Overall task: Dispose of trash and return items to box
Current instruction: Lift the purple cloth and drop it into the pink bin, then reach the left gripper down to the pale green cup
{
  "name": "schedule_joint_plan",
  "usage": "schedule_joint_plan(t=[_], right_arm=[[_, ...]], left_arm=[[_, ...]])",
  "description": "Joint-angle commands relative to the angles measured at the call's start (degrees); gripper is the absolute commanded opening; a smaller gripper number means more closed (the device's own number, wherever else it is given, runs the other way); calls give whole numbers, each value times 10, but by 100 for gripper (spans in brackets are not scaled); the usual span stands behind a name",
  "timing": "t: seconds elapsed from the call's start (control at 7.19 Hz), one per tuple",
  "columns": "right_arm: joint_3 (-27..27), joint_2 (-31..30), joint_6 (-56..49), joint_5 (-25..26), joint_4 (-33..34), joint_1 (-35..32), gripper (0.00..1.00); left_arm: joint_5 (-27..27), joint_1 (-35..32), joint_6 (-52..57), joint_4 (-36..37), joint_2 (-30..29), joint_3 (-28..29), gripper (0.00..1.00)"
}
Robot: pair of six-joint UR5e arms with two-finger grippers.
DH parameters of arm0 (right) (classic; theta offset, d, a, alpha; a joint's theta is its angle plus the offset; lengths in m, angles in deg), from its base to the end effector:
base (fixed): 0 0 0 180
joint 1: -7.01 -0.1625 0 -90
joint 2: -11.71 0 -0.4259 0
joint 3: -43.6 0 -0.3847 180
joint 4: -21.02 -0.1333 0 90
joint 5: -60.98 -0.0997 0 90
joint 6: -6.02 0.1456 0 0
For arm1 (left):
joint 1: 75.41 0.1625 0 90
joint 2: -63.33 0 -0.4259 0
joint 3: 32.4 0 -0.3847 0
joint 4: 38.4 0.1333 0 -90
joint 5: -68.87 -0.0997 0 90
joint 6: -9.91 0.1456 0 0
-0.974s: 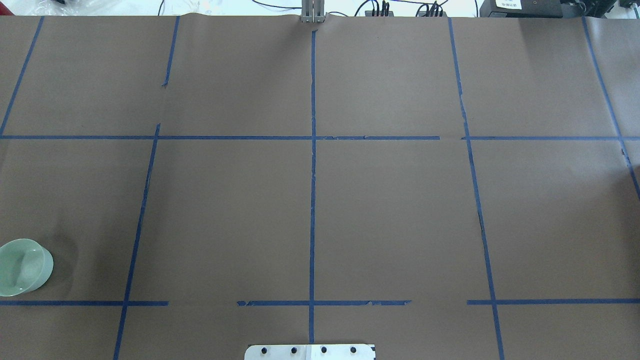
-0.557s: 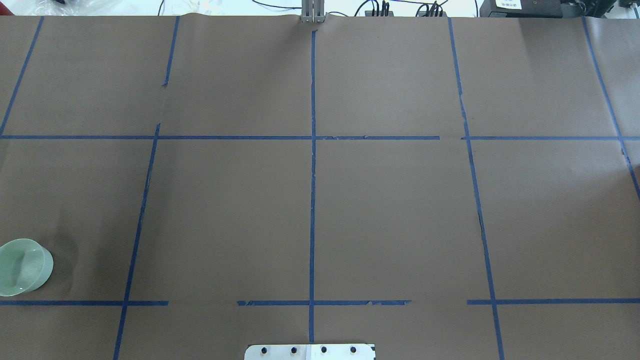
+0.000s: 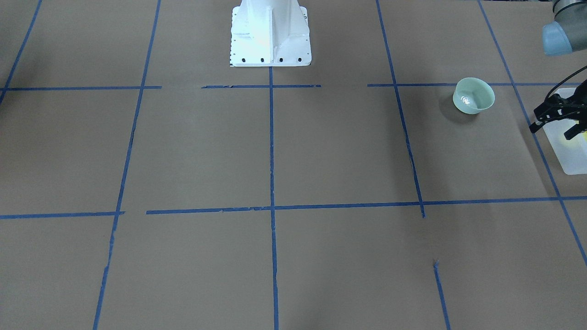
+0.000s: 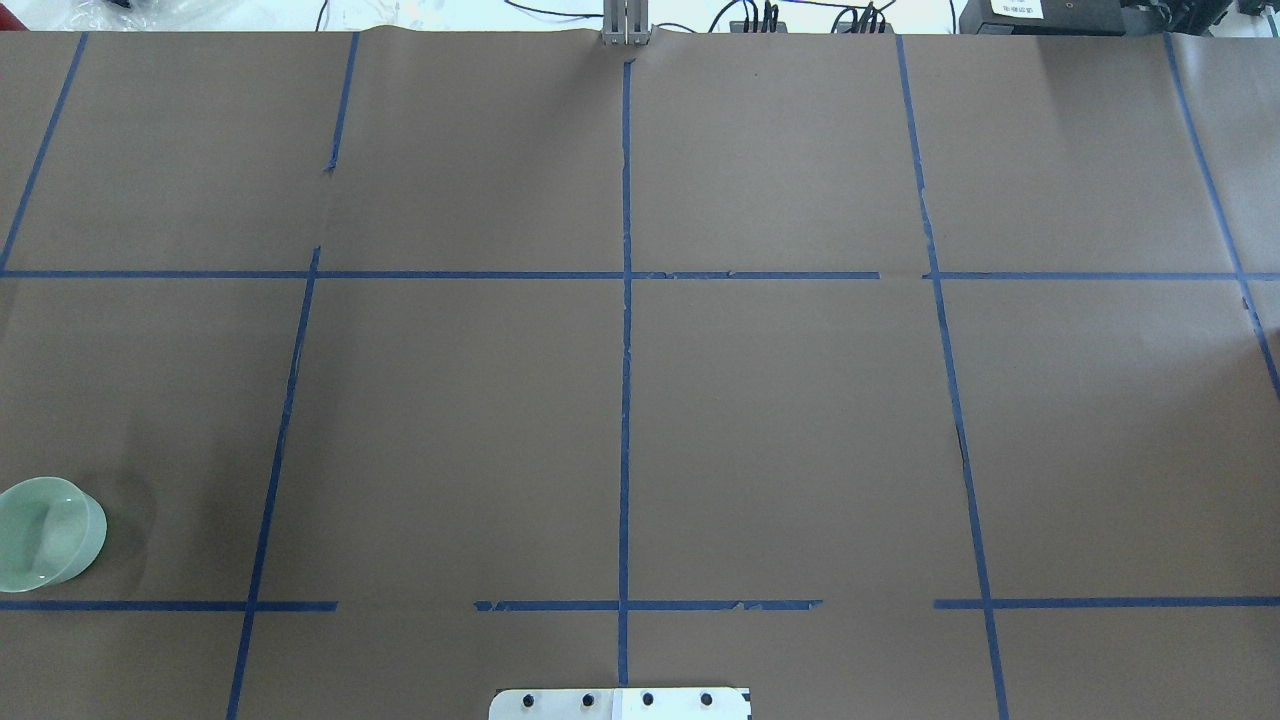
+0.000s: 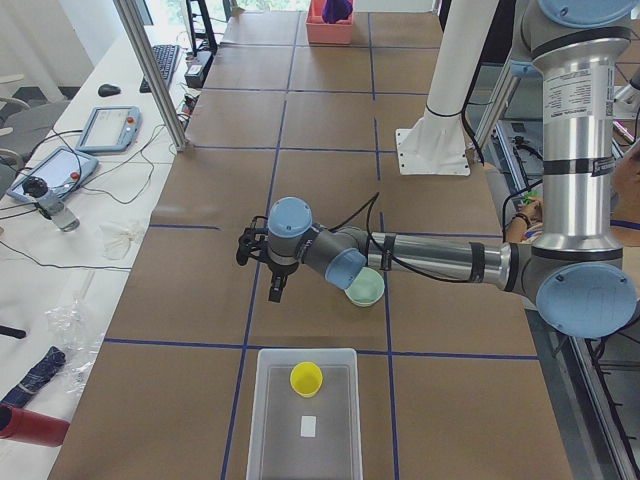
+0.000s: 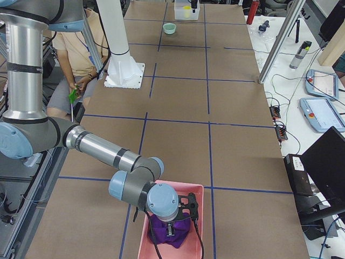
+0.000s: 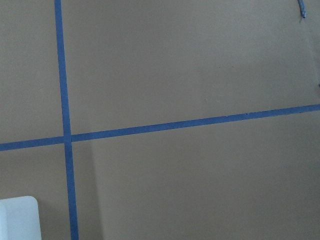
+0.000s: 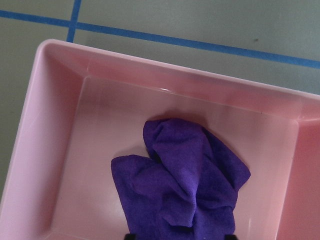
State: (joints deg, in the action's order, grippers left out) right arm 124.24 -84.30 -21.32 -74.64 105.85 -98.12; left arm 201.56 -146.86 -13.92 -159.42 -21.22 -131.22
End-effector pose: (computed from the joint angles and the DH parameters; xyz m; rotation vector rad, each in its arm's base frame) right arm 0.1343 -0.3847 0.8059 0.1306 -0.8016 -0.1304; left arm 0.1219 -0.4720 0.5959 0.2718 0.8788 0.1379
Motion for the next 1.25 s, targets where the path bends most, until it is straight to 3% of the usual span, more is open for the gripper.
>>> schedule_joint_plan(t=[0.0,0.28,0.42,0.56,0.84,1.11], right_arm=[[34,2,99,-2,-50,22,100],[66,2,198,-6,-84,71,100],[81,2,254,-20,-85,101,100],[94,3,295,-38,-86,131,100],[102,13,323,-40,-87,147,100],[105,13,324,-41,-87,147,100]], left_arm=[[-37,67,-58,-31,3,-4,100],[-46,122,-115,-139,107,-46,100],[-57,200,-213,-142,112,-48,100],[-93,232,-238,-146,128,-65,100],[-103,239,-236,-174,182,-70,100],[-130,242,-235,-174,199,-65,100]])
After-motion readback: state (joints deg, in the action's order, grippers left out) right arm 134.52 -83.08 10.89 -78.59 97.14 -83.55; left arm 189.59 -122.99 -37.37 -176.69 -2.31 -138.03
